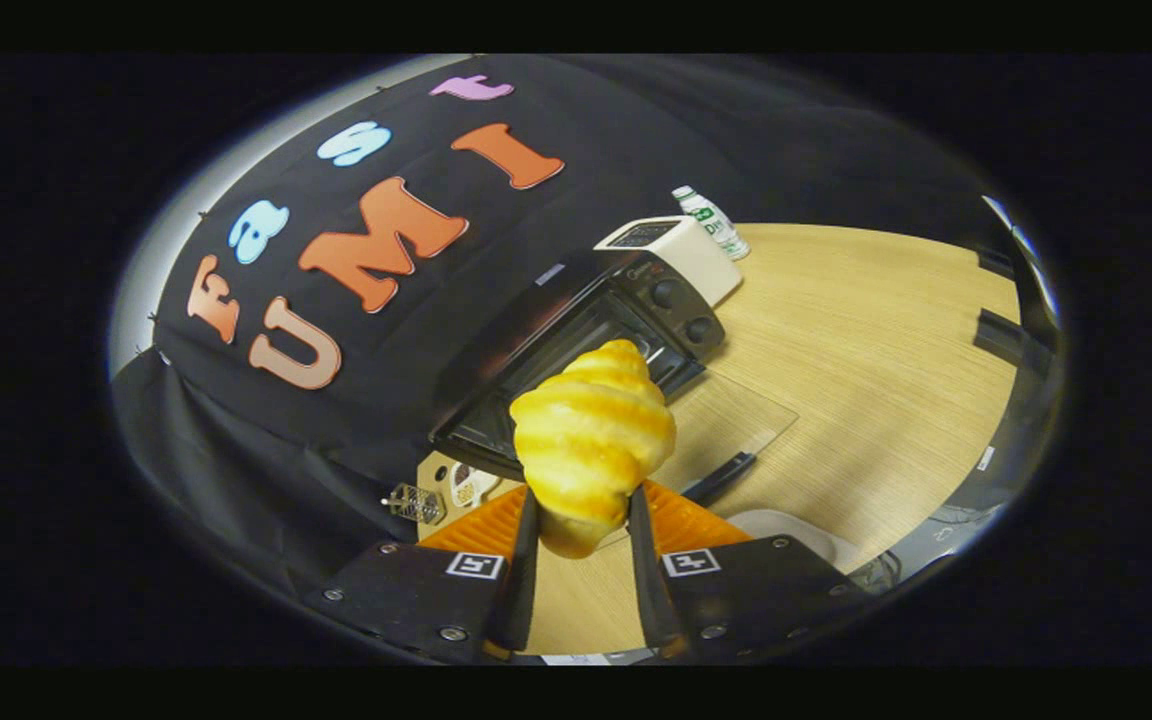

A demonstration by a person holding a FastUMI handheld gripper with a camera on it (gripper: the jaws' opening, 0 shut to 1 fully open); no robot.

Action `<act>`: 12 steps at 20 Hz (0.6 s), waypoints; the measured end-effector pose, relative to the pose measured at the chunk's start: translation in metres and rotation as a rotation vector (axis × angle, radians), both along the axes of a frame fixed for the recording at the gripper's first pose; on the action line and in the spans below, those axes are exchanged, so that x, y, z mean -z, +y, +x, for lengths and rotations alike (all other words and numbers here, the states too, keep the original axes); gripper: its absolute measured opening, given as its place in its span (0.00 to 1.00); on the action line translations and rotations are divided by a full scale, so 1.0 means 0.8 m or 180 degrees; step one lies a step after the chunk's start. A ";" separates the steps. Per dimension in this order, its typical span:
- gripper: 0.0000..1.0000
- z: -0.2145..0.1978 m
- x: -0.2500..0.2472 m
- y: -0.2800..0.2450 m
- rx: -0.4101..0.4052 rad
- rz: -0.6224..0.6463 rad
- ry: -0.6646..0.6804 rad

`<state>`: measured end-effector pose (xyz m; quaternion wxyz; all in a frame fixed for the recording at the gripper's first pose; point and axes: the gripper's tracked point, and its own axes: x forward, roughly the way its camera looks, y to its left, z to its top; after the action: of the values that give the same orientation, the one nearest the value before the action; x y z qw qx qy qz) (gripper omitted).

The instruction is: Open the toaster oven, put the food inside, and close the toaster oven door.

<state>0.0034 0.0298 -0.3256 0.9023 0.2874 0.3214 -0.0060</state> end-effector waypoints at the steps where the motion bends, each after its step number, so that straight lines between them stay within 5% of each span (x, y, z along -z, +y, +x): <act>1: 0.43 0.010 0.003 0.005 -0.0011 0.0069 0.0001; 12: 0.43 0.134 0.063 0.044 0.0076 0.0600 0.0057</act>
<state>0.1109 0.0651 -0.3761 0.8682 0.3747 0.3251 0.0110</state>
